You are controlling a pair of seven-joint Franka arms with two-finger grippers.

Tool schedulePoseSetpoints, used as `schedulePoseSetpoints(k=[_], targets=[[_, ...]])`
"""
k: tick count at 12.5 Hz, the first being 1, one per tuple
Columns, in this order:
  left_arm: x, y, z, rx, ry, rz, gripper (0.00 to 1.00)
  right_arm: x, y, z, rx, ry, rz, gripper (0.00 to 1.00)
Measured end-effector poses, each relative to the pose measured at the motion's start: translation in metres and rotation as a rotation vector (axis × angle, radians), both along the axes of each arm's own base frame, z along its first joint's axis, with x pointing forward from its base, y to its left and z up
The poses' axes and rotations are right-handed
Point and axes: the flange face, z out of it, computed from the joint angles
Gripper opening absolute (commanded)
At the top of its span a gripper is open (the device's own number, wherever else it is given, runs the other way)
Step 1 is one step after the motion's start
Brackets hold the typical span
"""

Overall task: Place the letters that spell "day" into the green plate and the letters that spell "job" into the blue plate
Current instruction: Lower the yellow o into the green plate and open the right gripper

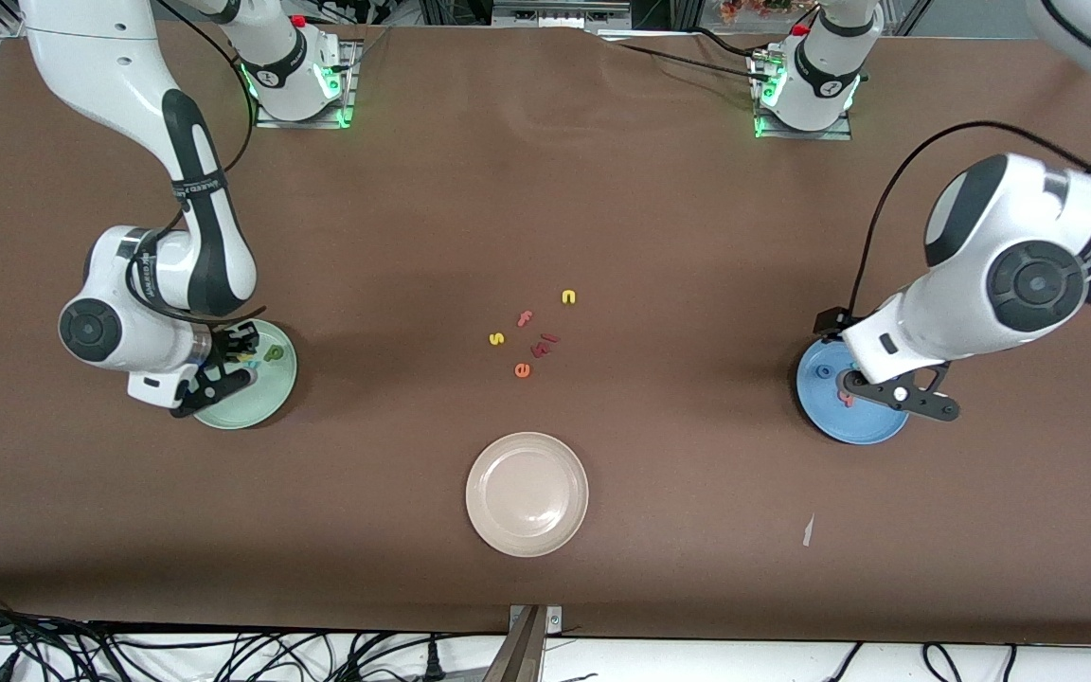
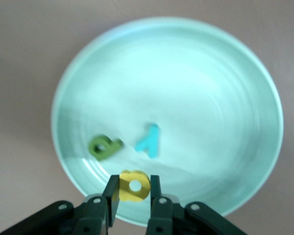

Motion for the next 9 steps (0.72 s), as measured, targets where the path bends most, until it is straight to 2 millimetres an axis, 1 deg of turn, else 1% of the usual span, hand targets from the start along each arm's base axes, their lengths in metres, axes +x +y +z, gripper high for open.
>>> schedulePoseSetpoints(k=[1,2,3,4,5,7,8,9], targets=[[0.001,0.001,0.018,-0.001,-0.005,0.006,1.0,-0.004,-0.006,-0.001,-0.007,0.003,-0.03,1.0],[0.002,0.003,0.032,-0.004,-0.016,0.013,1.0,-0.003,-0.007,0.003,-0.01,-0.002,-0.058,1.0],[0.003,0.006,0.043,-0.009,-0.032,0.021,1.0,-0.001,-0.003,0.014,-0.011,-0.005,-0.096,1.0],[0.004,0.009,0.056,-0.014,-0.054,0.029,1.0,0.004,0.005,0.029,-0.01,0.0,-0.135,1.0],[0.004,0.012,0.072,-0.015,-0.084,0.038,1.0,0.011,0.015,0.049,-0.009,0.005,-0.173,1.0],[-0.001,0.022,0.1,-0.004,-0.13,0.06,1.0,0.025,0.038,0.084,-0.017,0.002,-0.235,1.0],[-0.004,0.025,0.11,0.003,-0.144,0.07,1.0,0.03,0.051,0.095,-0.023,-0.005,-0.263,1.0],[-0.007,0.027,0.115,-0.008,-0.144,0.088,1.0,0.031,0.063,0.101,-0.032,-0.01,-0.294,1.0]])
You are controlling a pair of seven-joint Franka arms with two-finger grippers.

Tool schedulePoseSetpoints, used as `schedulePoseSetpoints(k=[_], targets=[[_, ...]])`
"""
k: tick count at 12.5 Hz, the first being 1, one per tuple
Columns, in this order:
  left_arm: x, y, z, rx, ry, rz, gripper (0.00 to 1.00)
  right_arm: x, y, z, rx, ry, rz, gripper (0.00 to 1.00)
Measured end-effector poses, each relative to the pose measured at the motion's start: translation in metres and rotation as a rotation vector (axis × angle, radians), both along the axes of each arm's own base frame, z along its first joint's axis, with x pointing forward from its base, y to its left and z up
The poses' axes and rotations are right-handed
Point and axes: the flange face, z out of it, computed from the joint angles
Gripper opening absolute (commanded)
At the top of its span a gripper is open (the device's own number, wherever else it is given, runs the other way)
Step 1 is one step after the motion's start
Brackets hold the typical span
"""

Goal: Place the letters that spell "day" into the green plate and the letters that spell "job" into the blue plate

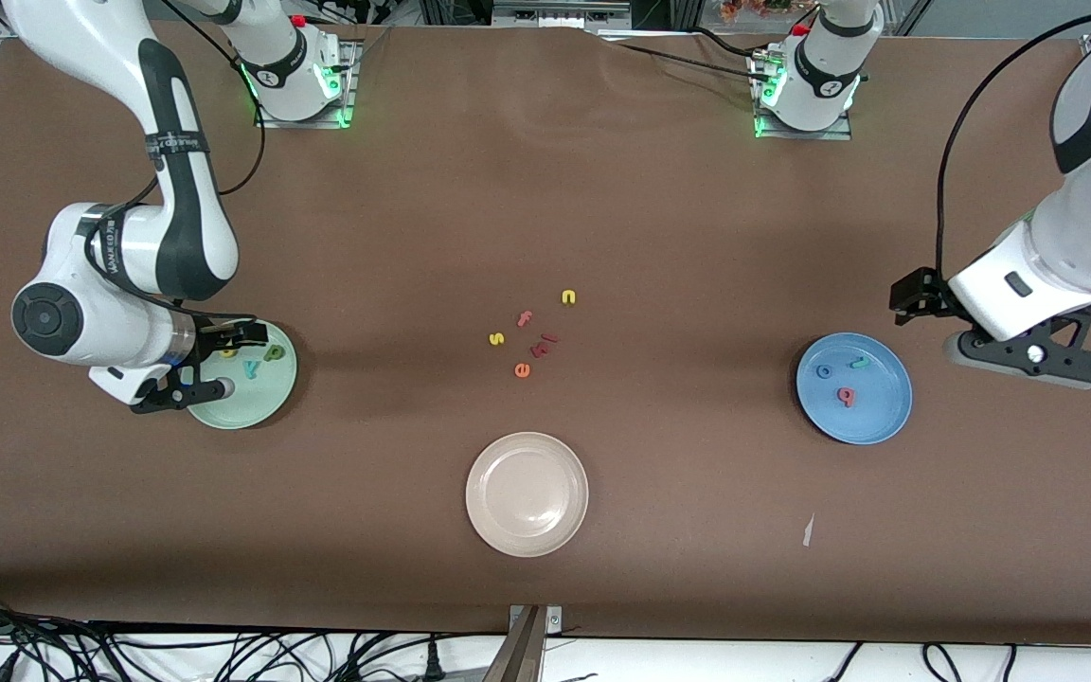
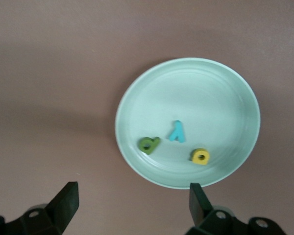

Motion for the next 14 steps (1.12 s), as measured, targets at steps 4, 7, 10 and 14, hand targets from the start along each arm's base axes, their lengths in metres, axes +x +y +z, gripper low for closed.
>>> schedulePoseSetpoints(k=[4,7,10,14], targets=[[0.0,0.037,0.001,-0.108,0.035,0.155,1.0,-0.001,0.051,0.022,-0.035,0.017,-0.099,1.0],[-0.003,0.042,0.005,-0.106,-0.051,0.188,1.0,-0.003,0.069,0.05,-0.032,-0.001,-0.081,1.0],[-0.042,0.028,0.014,-0.103,-0.073,0.175,1.0,-0.018,0.052,0.102,-0.035,-0.039,-0.028,1.0],[-0.086,0.021,0.017,-0.088,-0.059,0.164,1.0,-0.069,-0.015,0.197,-0.003,-0.105,-0.1,1.0]])
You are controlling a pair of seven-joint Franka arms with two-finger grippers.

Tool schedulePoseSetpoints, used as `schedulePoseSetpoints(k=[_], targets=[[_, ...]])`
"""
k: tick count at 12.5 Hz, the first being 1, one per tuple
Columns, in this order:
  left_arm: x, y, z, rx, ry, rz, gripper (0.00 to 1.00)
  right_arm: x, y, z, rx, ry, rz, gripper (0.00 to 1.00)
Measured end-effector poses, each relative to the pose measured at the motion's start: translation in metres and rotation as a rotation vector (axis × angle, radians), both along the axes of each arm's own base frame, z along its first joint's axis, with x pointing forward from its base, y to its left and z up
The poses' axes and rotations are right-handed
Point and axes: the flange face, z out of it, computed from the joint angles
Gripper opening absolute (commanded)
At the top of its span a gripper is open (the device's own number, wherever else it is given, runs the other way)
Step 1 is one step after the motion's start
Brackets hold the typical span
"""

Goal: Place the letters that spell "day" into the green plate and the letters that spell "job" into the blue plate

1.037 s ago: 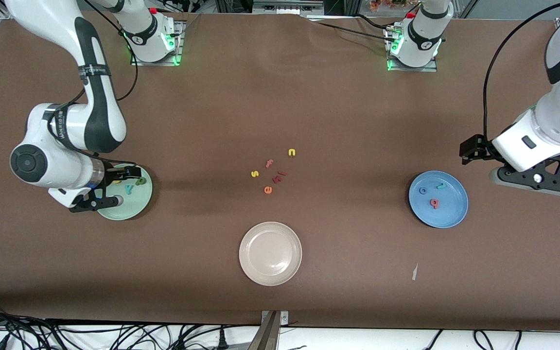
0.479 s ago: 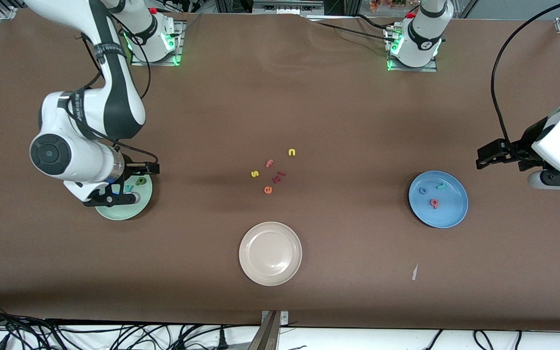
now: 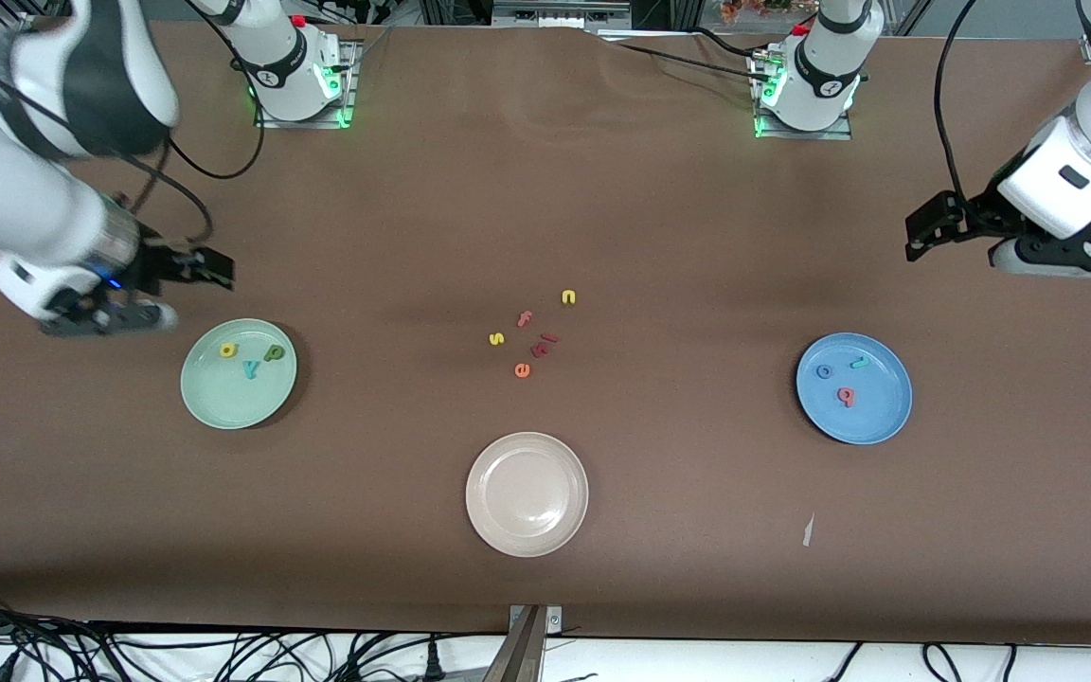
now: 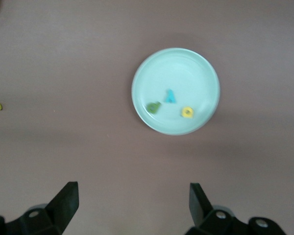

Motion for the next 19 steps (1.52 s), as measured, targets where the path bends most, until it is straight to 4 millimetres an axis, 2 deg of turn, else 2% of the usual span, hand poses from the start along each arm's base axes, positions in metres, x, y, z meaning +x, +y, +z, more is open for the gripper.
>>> schedulePoseSetpoints(k=[1,3,5,7,9,13,19], targets=[[-0.002,0.0,-0.001,0.0,-0.003,0.0,1.0,-0.014,-0.016,0.018,-0.001,0.006,-0.015,1.0],[-0.002,-0.002,-0.003,0.0,-0.001,-0.004,1.0,-0.031,-0.028,0.044,-0.014,0.024,-0.022,1.0],[-0.003,-0.004,-0.005,0.001,0.009,-0.007,1.0,-0.037,-0.033,0.066,-0.018,0.042,-0.03,1.0],[-0.007,0.0,-0.009,0.005,0.046,-0.002,1.0,-0.037,-0.046,0.078,-0.016,0.034,-0.055,1.0],[-0.008,0.001,-0.011,0.006,0.056,0.0,1.0,-0.034,-0.055,0.074,-0.017,0.039,-0.072,1.0],[-0.008,0.008,-0.013,0.013,0.066,0.01,1.0,-0.027,-0.05,0.065,-0.02,0.038,-0.067,1.0],[-0.008,0.012,-0.015,0.021,0.075,0.015,1.0,-0.02,-0.049,0.068,-0.019,-0.011,-0.065,1.0]])
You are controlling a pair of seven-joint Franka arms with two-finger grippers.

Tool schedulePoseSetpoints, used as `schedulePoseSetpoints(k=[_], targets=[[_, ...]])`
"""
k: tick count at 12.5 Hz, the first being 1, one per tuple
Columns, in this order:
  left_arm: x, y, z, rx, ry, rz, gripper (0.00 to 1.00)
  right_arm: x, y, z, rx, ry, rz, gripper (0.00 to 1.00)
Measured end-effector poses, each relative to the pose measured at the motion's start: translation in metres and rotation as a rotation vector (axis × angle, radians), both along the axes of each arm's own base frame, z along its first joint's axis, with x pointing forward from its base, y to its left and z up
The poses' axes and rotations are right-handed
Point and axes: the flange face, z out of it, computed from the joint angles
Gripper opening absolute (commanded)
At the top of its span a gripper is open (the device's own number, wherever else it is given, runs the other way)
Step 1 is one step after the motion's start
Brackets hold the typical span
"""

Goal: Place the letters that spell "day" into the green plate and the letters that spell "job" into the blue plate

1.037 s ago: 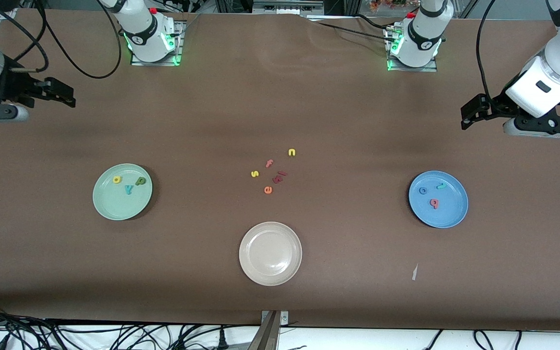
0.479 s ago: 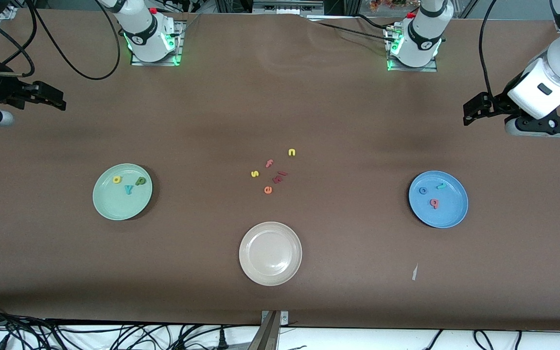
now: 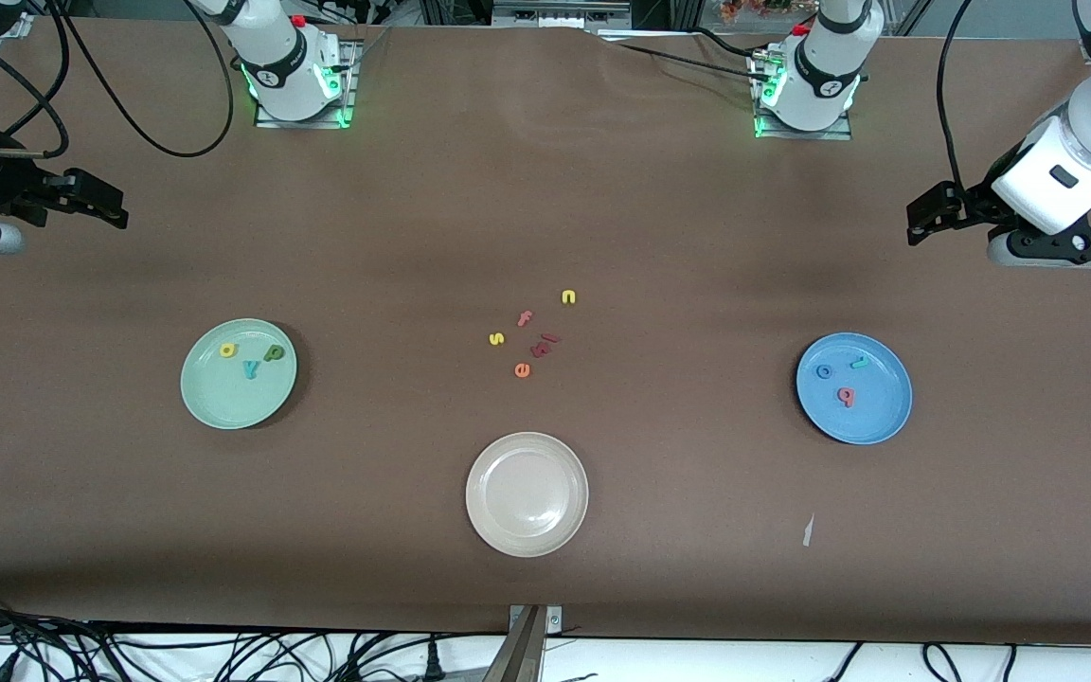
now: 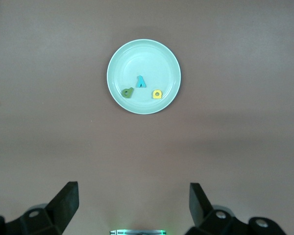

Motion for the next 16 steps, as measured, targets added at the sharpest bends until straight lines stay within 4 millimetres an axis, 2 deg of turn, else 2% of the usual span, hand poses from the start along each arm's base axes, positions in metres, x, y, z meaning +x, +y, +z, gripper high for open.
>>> schedulePoseSetpoints(k=[6,16], targets=[[-0.0045,0.0002,0.0068,0.001,0.013,-0.001,1.0,0.0003,-0.0002,0.0005,0.0,-0.003,-0.002,1.0],[-0.0051,-0.0012,0.0071,-0.002,0.014,-0.045,1.0,0.0006,0.0,0.0006,0.0,-0.005,-0.002,1.0]])
